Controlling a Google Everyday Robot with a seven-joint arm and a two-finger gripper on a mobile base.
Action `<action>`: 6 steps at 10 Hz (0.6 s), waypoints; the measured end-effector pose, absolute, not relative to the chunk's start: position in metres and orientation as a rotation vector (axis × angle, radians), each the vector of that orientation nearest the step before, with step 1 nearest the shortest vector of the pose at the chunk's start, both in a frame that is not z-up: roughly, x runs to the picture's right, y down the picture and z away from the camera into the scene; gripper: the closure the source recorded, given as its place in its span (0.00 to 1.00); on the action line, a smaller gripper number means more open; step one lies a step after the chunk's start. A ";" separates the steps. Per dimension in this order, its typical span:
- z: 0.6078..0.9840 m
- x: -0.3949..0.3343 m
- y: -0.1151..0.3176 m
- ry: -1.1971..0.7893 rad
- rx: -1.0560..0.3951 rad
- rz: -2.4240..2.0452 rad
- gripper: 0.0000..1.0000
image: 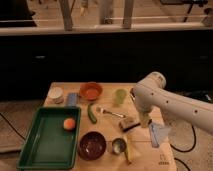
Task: Place fork in purple bowl
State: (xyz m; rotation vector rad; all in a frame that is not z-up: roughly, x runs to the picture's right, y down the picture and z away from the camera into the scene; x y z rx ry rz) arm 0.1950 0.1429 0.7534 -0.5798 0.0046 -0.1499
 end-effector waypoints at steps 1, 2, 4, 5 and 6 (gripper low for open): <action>0.756 0.190 0.144 -0.001 -0.580 -0.157 0.20; 0.760 0.179 0.145 -0.009 -0.579 -0.163 0.20; 0.766 0.163 0.148 -0.020 -0.580 -0.179 0.20; 0.767 0.162 0.148 -0.023 -0.580 -0.183 0.20; 0.770 0.160 0.150 -0.029 -0.581 -0.185 0.20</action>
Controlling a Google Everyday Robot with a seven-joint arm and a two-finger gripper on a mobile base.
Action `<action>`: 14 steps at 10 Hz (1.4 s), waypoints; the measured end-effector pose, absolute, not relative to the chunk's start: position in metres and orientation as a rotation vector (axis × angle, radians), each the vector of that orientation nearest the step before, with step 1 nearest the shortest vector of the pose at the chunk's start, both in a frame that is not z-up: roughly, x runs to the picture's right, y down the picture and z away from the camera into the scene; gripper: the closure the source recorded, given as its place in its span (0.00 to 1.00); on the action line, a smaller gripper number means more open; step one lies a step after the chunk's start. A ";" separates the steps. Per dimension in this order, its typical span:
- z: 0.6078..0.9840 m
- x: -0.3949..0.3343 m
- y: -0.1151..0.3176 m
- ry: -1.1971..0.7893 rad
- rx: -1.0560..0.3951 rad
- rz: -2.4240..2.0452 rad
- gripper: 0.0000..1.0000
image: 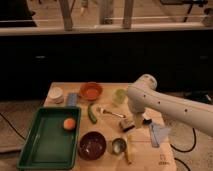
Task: Place fork in purple bowl
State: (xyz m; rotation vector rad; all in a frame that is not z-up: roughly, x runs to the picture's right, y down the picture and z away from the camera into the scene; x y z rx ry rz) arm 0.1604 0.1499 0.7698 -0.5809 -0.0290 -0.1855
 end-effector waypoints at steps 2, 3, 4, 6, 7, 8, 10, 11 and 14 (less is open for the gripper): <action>0.773 0.154 0.151 -0.039 -0.577 -0.181 0.20; 0.776 0.146 0.151 -0.045 -0.575 -0.187 0.20; 0.778 0.139 0.151 -0.053 -0.576 -0.194 0.20; 0.782 0.132 0.152 -0.061 -0.577 -0.202 0.20; 0.784 0.130 0.152 -0.066 -0.578 -0.206 0.20; 0.786 0.128 0.152 -0.071 -0.579 -0.212 0.20; 0.790 0.121 0.152 -0.079 -0.581 -0.222 0.20; 0.791 0.116 0.152 -0.083 -0.581 -0.229 0.20; 0.797 0.111 0.151 -0.088 -0.582 -0.240 0.20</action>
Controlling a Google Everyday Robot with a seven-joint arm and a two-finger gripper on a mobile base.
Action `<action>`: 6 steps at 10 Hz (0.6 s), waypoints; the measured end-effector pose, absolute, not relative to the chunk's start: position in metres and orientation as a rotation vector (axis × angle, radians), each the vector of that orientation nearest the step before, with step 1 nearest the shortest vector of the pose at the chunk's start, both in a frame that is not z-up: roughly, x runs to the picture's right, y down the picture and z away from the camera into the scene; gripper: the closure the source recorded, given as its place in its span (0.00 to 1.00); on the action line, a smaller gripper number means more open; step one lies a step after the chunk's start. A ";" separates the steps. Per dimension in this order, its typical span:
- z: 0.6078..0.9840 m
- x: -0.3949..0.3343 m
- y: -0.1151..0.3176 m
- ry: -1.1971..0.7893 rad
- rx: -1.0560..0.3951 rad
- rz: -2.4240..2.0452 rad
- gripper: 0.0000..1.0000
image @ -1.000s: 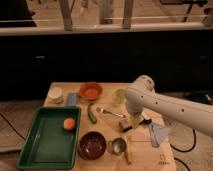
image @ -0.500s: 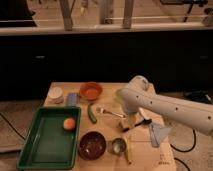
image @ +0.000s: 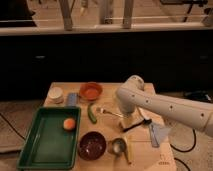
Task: Place fork in purple bowl
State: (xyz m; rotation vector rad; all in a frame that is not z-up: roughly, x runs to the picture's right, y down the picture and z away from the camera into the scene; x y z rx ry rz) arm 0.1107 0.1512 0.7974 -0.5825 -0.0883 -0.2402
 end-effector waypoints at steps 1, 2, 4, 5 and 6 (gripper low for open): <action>0.799 0.109 0.151 -0.089 -0.585 -0.242 0.20; 0.802 0.107 0.151 -0.089 -0.588 -0.245 0.20; 0.810 0.100 0.150 -0.090 -0.595 -0.255 0.20; 0.813 0.098 0.151 -0.092 -0.599 -0.255 0.20; 0.817 0.099 0.153 -0.090 -0.603 -0.250 0.20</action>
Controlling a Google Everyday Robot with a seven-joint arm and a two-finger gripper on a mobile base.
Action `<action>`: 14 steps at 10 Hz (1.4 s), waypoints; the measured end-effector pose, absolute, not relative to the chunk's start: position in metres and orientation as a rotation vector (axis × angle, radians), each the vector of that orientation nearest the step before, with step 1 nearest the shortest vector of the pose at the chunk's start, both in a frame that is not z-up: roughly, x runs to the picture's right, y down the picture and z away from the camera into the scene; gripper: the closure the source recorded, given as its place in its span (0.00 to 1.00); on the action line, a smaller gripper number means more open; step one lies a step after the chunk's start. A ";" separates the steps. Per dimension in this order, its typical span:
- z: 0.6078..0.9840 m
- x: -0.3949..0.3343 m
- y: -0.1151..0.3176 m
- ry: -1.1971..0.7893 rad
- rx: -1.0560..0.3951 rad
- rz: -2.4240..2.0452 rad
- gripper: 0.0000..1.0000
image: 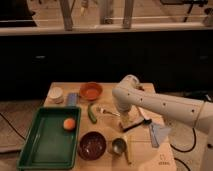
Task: Place fork in purple bowl
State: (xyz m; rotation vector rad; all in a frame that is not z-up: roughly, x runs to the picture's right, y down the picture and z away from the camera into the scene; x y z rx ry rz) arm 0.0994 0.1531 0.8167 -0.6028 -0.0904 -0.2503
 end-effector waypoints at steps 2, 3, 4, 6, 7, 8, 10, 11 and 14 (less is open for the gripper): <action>0.822 0.097 0.154 -0.093 -0.609 -0.247 0.20; 0.825 0.096 0.155 -0.096 -0.612 -0.247 0.20; 0.829 0.094 0.156 -0.099 -0.617 -0.246 0.20; 0.835 0.091 0.157 -0.103 -0.623 -0.246 0.20; 0.840 0.088 0.158 -0.105 -0.626 -0.246 0.20; 0.842 0.087 0.159 -0.107 -0.629 -0.247 0.20; 0.850 0.087 0.162 -0.110 -0.637 -0.249 0.20; 0.853 0.086 0.164 -0.112 -0.641 -0.249 0.20; 0.861 0.085 0.168 -0.121 -0.651 -0.251 0.20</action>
